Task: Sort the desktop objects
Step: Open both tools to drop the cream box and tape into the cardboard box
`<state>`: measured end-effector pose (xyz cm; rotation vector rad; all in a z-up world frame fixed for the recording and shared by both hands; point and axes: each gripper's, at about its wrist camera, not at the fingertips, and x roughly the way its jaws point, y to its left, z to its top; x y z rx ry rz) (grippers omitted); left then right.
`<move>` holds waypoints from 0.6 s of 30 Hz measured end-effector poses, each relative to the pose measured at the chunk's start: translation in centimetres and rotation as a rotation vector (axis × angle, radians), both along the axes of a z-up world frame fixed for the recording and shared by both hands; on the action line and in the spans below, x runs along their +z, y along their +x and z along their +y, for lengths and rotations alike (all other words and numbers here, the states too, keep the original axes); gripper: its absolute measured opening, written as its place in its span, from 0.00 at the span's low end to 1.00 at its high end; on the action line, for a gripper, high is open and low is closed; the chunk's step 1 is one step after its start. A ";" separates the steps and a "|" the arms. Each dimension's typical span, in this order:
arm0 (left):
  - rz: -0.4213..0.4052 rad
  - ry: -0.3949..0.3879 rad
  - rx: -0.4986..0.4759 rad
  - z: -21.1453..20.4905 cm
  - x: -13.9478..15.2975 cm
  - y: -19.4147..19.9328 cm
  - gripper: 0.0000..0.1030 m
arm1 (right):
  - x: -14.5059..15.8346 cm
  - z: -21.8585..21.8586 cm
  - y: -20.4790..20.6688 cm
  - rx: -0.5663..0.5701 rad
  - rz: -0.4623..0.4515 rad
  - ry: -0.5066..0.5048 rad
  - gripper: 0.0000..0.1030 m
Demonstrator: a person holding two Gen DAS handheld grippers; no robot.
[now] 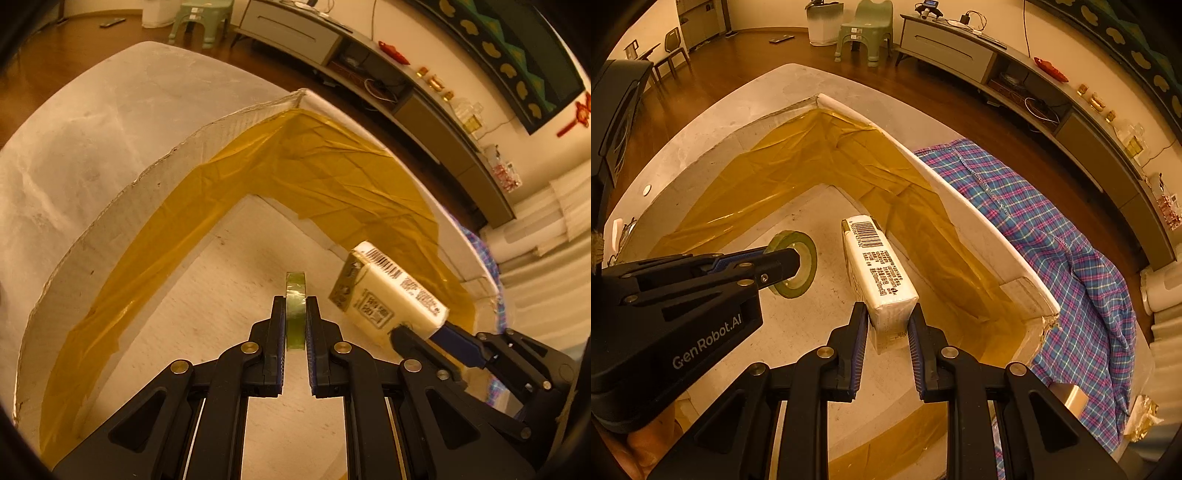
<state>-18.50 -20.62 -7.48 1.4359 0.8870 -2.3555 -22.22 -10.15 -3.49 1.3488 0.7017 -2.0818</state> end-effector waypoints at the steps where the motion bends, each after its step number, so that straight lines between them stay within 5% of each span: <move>1: -0.004 -0.015 0.003 0.0 -0.2 -0.1 0.10 | -0.1 -0.1 -0.1 -0.004 0.001 0.004 0.23; 7: -0.016 -0.025 -0.001 -0.5 -1.0 -0.6 0.10 | -0.6 -0.2 -0.6 -0.025 -0.002 0.019 0.23; 11: -0.023 -0.016 0.007 -0.6 -1.0 -0.6 0.29 | -0.7 0.5 -1.1 -0.035 0.009 0.015 0.26; 18: 0.000 0.023 0.002 -1.2 -0.3 0.3 0.32 | 0.6 1.5 0.1 -0.030 0.050 0.002 0.39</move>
